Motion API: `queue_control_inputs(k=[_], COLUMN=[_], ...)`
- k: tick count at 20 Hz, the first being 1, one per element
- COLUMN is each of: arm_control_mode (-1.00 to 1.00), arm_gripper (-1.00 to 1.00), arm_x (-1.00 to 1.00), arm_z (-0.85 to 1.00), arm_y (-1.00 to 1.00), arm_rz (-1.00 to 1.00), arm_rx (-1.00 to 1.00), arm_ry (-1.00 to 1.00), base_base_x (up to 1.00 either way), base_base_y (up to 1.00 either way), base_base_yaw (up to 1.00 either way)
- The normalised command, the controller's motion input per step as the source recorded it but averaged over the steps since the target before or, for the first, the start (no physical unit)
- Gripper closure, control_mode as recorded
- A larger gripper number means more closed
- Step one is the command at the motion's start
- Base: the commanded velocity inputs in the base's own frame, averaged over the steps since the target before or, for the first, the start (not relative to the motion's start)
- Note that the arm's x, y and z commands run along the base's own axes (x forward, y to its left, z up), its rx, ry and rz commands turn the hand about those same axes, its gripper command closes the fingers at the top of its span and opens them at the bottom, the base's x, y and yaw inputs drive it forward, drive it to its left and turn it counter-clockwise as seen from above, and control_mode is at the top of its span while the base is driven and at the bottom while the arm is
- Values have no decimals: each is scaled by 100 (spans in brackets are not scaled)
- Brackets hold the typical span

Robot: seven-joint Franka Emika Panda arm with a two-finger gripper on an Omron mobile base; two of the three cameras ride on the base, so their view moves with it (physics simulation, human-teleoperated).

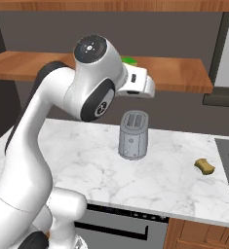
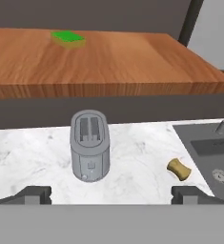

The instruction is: Locate and retrieve the sponge and sponge from the cabinet. Place them next to the sink.

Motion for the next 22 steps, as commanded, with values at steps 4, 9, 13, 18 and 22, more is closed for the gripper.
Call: queue_control_inputs(k=[4, 9, 13, 18, 22], arm_control_mode=[-100, -100, -100, -100, -100], arm_gripper=[-100, -100, -100, -100, -100], arm_x=[2, 15, 20, 19, 27], arm_z=[6, 6, 14, 12, 0], arm_y=[3, 15, 32, 30, 26], arm_rz=[4, 6, 8, 10, 10], arm_rx=[6, 1, -2, -6, -3], arm_ry=[-13, -8, -9, -7, -5], base_base_x=[0, 0, 0, 0, 0], base_base_y=[0, 0, 0, 0, 0], base_base_yaw=[0, 0, 0, 0, 0])
